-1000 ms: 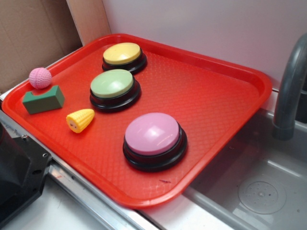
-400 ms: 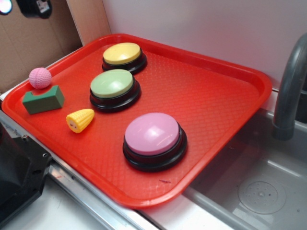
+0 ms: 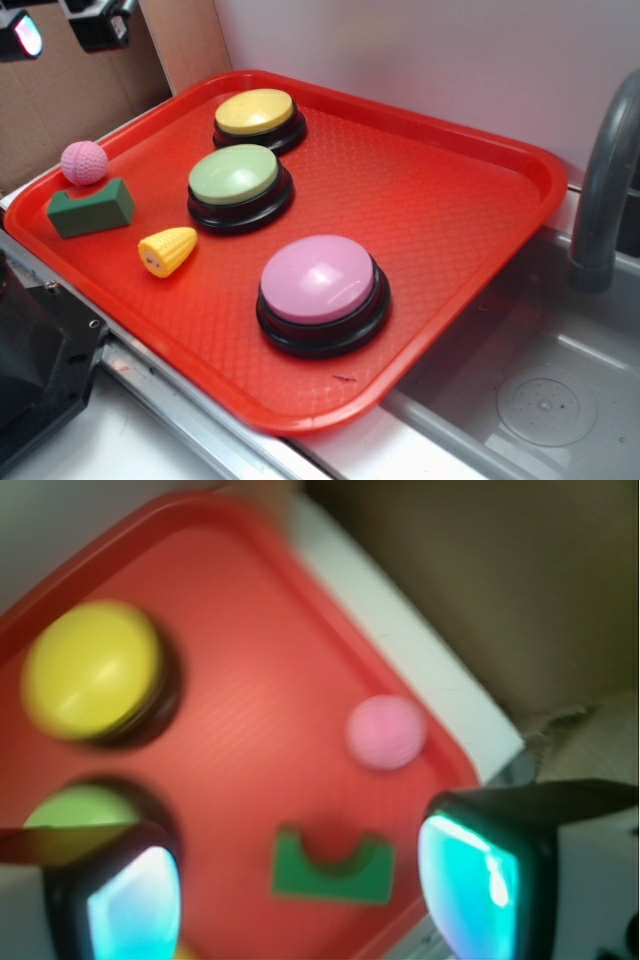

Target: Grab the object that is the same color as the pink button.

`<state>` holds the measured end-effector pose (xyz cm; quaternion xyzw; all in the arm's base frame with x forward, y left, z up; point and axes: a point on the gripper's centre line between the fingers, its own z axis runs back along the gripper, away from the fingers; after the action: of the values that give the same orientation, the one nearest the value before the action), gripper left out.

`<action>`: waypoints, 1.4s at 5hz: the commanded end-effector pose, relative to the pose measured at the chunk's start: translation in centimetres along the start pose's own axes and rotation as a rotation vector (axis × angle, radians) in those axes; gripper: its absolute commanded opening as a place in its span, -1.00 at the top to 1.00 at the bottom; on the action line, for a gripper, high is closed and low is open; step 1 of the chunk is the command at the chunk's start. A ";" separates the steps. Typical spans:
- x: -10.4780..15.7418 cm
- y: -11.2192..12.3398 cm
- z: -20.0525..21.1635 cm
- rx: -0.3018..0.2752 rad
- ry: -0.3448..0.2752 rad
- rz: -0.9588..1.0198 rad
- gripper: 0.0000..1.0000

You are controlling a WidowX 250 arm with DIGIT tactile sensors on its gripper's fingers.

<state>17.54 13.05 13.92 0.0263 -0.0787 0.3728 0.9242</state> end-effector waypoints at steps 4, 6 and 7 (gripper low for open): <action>0.8 2.7 -11.7 0.026 0.065 0.403 -1.00; -0.1 3.0 -11.4 0.084 0.076 0.428 1.00; 0.6 1.5 -7.2 0.068 0.025 0.178 1.00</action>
<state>18.43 14.93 5.15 0.0397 -0.0272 0.4723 0.8801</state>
